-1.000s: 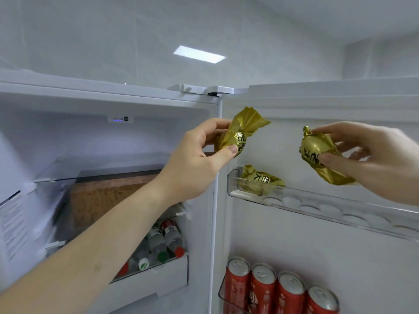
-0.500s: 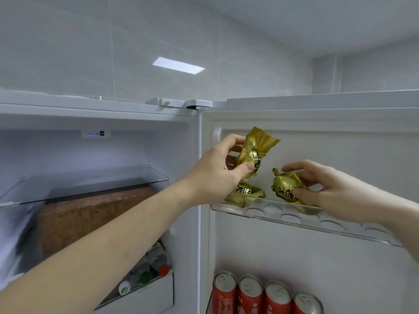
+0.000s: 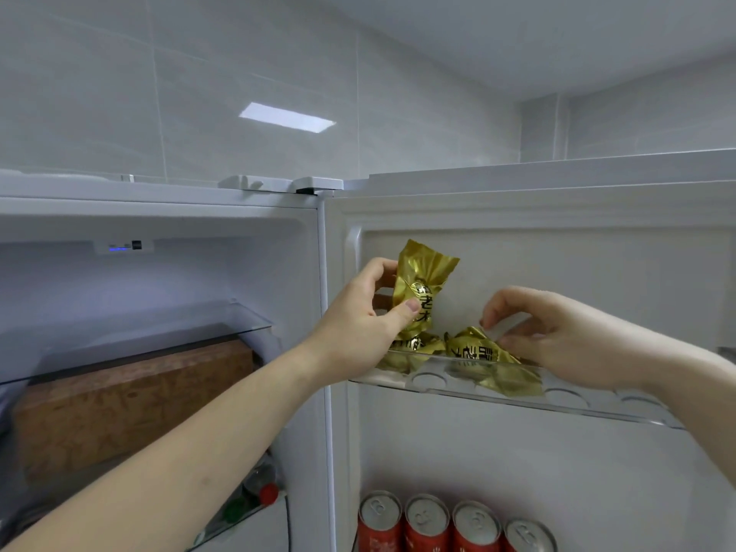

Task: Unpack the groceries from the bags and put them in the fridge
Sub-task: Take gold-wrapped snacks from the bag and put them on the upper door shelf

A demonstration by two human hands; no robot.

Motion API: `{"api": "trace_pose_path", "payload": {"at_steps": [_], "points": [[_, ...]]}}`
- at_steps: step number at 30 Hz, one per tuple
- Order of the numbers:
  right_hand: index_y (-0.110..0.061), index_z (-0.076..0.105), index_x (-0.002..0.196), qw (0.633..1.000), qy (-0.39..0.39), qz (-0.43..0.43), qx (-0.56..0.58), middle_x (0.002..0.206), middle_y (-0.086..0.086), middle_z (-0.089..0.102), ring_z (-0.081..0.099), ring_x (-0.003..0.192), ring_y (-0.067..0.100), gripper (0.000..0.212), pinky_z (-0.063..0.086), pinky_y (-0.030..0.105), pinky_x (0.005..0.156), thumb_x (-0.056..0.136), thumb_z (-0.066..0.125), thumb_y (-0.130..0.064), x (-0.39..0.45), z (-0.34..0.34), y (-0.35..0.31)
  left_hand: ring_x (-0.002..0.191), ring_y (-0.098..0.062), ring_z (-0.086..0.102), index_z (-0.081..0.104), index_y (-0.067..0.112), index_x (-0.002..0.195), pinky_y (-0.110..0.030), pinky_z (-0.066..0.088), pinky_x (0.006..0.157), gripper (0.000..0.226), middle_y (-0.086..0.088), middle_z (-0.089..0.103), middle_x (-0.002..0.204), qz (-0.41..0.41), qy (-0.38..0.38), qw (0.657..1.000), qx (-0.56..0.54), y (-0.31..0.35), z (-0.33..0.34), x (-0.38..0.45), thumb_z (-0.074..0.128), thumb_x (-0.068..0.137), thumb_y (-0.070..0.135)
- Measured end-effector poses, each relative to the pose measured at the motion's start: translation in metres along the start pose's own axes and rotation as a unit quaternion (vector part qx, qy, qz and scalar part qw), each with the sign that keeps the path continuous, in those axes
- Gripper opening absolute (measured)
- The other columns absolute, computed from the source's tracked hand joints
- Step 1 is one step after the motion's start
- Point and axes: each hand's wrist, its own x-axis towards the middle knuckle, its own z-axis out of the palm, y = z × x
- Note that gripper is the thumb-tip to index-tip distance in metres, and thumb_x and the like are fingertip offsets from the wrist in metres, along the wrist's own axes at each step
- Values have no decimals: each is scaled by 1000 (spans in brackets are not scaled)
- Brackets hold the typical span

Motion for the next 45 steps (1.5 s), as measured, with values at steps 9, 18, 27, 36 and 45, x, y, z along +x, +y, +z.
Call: {"api": "trace_pose_path", "payload": {"at_steps": [9,18,27,36,45], "points": [[-38,73,86,997,-41,61,-31,81,6,73,50,63,19,26,44,35,66,94,59,-18,-1,-1,-8,106,-15,70,60,23,117,-40,59,96,19,1,70,116,3,-30,999,-35,4,1,-3,65,100,19],[-41,71,85,996,-37,74,-34,79,8,72,52,59,18,16,46,33,60,89,64,-28,-4,-2,-11,90,-22,76,61,18,101,-46,62,87,14,3,71,105,13,-65,996,-67,11,1,-2,73,94,15],[-43,67,94,997,-48,51,-14,91,-7,76,69,81,28,12,56,52,85,83,69,-47,-3,1,-7,75,-11,68,61,13,94,-30,60,71,7,4,66,92,-19,-103,991,-83,22,7,7,65,100,15],[-40,72,104,998,-57,27,12,100,-18,76,72,97,15,16,56,49,96,89,73,-45,0,2,-6,80,-16,66,69,6,100,-30,59,78,15,-9,71,95,-13,-102,994,-25,16,9,9,68,98,21],[-38,69,95,998,-43,37,0,94,-10,76,70,94,35,33,57,59,89,70,64,-58,-1,2,-5,74,-21,67,62,22,94,-46,58,73,2,0,71,79,29,-75,982,173,20,-1,2,62,93,20]]}}
